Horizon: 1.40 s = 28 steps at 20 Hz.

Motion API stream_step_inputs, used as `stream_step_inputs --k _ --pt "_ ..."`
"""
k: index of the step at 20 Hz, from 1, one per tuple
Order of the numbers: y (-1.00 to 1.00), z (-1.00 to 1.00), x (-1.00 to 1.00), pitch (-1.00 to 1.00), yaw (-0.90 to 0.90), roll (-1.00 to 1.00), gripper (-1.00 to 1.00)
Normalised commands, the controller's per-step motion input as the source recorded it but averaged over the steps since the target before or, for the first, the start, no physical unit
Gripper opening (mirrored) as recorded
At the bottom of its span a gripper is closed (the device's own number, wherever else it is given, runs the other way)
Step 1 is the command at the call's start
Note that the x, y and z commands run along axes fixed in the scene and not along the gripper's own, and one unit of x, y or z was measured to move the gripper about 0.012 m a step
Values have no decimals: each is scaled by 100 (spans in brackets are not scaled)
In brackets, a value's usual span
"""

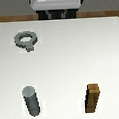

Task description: Put the loop with the handle onto the peg.

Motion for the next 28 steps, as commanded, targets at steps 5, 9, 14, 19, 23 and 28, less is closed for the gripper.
stream_step_inputs --k 5,9,14,19,23,28 --pt "0 0 0 0 0 0 100" --pt "-50 0 0 0 0 0 100" --pt "-100 0 0 0 0 0 100" --pt "-60 0 0 0 9 0 100" --pt "0 0 0 0 4 0 100" --pt "-40 0 0 0 9 0 100"
